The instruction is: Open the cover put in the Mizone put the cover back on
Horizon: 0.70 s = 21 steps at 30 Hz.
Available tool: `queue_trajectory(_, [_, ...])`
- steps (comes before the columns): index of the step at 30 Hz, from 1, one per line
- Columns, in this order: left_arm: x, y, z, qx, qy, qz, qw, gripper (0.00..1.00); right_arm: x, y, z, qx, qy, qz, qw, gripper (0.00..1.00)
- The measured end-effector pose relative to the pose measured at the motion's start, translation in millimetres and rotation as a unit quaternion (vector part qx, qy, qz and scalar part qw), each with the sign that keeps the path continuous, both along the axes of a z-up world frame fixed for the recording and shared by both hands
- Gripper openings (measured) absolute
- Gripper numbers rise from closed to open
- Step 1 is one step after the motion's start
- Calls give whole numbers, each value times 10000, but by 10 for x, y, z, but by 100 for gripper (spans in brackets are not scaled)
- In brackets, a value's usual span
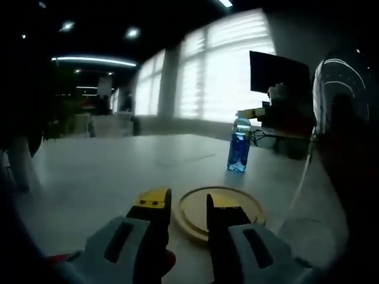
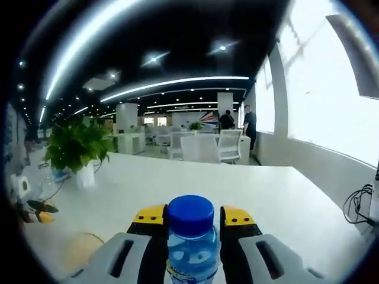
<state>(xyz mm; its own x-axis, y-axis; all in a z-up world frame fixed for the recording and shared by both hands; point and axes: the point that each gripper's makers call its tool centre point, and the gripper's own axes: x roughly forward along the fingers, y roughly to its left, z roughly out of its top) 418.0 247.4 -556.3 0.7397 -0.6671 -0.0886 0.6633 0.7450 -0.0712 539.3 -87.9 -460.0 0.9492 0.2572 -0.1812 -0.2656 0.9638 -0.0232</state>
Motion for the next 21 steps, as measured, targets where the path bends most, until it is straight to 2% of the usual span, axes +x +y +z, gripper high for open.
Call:
queue_trajectory(5, [-14, -24, -12, 55, -3, -49, 10000, 18, -13, 49, -17, 79, 38, 60, 9999, 24])
queue_trajectory(21, [-32, -38, -9, 74, -24, -93, 9999, 18, -31, 71, -8, 26, -114, -35, 9999, 23])
